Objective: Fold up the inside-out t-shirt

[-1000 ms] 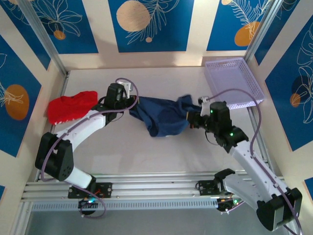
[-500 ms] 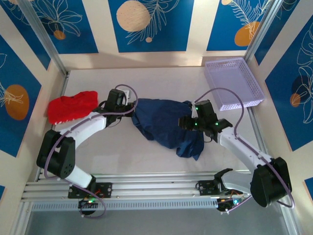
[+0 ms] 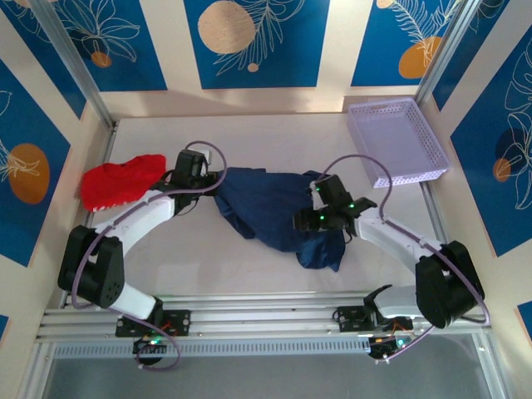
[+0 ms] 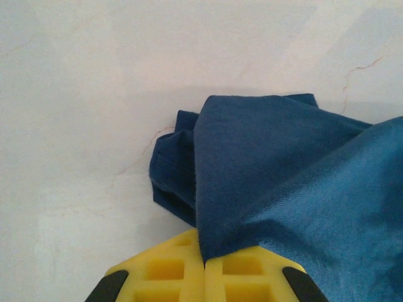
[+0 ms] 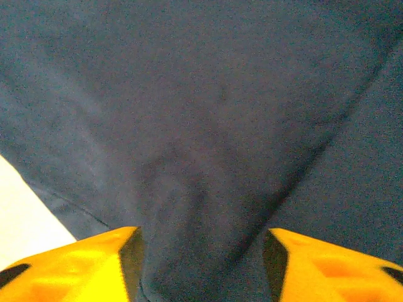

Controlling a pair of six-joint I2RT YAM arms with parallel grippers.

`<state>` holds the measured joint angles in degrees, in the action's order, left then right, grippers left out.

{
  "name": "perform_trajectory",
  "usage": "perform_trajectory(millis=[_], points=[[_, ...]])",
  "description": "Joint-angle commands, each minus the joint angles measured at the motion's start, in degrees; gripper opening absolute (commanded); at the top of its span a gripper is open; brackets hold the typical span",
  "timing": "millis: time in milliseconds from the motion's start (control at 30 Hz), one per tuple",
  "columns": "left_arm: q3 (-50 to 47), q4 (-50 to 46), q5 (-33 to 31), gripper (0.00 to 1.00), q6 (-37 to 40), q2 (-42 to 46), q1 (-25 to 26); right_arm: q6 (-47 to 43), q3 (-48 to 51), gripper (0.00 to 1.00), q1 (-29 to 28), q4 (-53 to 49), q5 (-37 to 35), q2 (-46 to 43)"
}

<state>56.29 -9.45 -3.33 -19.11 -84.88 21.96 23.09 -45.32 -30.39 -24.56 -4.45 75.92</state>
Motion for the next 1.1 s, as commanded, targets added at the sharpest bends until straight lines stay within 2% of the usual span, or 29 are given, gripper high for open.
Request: perform_trajectory(millis=[0, 200, 400, 433, 533, 600, 700, 733, 900, 1067], points=[[-0.7, 0.5, 3.1, 0.0, -0.7, 1.9, -0.5, -3.0, -2.0, 0.61, -8.3, 1.3, -3.9, 2.7], [-0.3, 0.6, 4.8, 0.0, -1.3, 2.2, -0.5, -8.9, -7.1, 0.64, -18.8, 1.7, -17.2, 10.4], [-0.3, -0.1, 4.6, 0.0, -0.9, 3.0, -0.5, -12.4, -11.9, 0.62, -22.4, 4.7, -21.9, 19.7], [-0.3, -0.3, 4.5, 0.0, -0.8, 3.1, -0.5, -12.7, -12.6, 0.57, -22.4, 4.8, -22.5, 21.0], [-0.1, -1.0, 4.0, 0.0, -0.3, 3.4, -0.5, -13.4, -14.4, 0.29, -22.4, 3.2, -24.7, 22.2], [0.3, -1.6, 3.9, 0.0, 0.0, 3.7, -0.5, -14.1, -14.7, 0.15, -22.2, 1.6, -25.0, 19.8], [0.5, -1.9, 4.6, 0.0, -0.1, 4.5, -0.5, -13.8, -14.3, 0.01, -20.9, -2.0, -22.7, 13.5], [0.6, -1.7, 5.6, 0.0, -0.3, 4.9, -0.5, -13.6, -14.1, 0.0, -20.2, -3.3, -21.2, 10.6], [-0.1, -1.3, 11.4, 0.0, -1.9, 9.7, -0.1, -13.7, -14.9, 0.0, -14.2, -10.1, -4.8, -4.4], [0.1, -3.5, 11.2, 0.0, -1.5, 17.5, -0.1, -14.0, -18.7, 0.0, -6.3, -14.0, 6.2, -15.8]])
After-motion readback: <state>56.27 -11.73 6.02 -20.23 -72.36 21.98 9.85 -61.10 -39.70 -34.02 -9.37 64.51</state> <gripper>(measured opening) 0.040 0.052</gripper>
